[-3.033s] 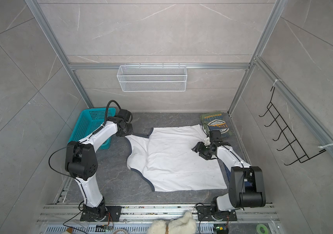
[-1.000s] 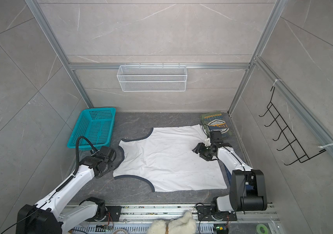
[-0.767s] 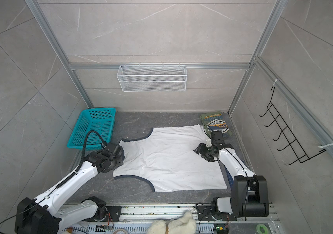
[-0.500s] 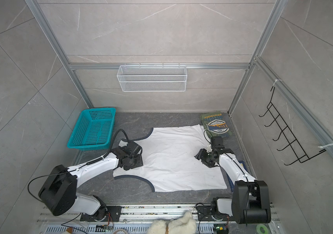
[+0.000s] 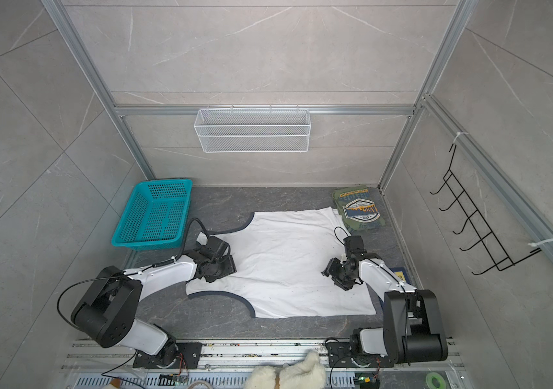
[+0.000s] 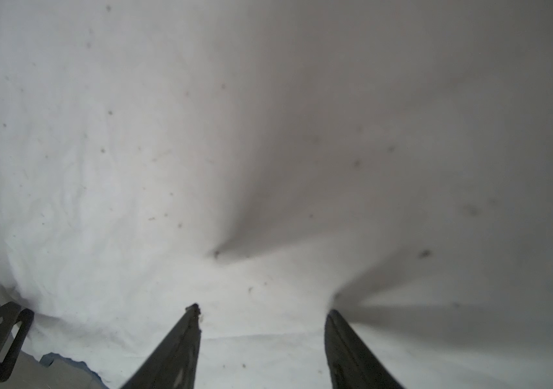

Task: Fold and stack tank tops
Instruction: Move the tank top to the center of the table, then fold the tank top at the center of the table.

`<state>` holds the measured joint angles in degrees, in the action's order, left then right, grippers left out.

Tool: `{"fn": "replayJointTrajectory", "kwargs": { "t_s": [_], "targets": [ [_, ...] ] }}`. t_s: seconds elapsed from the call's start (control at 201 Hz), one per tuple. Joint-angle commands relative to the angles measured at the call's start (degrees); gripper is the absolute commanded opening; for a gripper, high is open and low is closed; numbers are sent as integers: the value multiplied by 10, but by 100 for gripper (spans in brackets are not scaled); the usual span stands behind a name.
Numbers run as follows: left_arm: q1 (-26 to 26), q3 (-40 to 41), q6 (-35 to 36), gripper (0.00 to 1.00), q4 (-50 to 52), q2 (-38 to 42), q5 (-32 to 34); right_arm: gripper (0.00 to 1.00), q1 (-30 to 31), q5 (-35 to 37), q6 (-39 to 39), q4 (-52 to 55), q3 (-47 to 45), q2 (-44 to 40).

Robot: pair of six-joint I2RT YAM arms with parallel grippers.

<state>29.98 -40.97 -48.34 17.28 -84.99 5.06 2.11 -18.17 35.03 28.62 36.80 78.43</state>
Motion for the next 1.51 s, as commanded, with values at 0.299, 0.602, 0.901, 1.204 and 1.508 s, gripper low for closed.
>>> {"fn": "replayJointTrajectory", "kwargs": {
  "t_s": [0.299, 0.602, 0.901, 1.204, 1.508],
  "targets": [
    [-66, 89, -17, 70, 81, 103, 32, 62, 71, 58, 66, -26, -36, -28],
    [-65, -69, 50, 70, 134, 87, -5, 62, 74, 55, 12, 7, 41, -62],
    [-66, -306, 115, 77, 107, -90, -38, 63, 58, 76, -29, -71, 191, 55],
    [-100, -532, 177, 82, 118, -283, -58, 63, 21, 93, -36, -84, 367, 223],
    [-116, -718, 207, 75, 163, -448, -98, 62, 7, 104, -50, -43, 532, 364]
  ]
}}
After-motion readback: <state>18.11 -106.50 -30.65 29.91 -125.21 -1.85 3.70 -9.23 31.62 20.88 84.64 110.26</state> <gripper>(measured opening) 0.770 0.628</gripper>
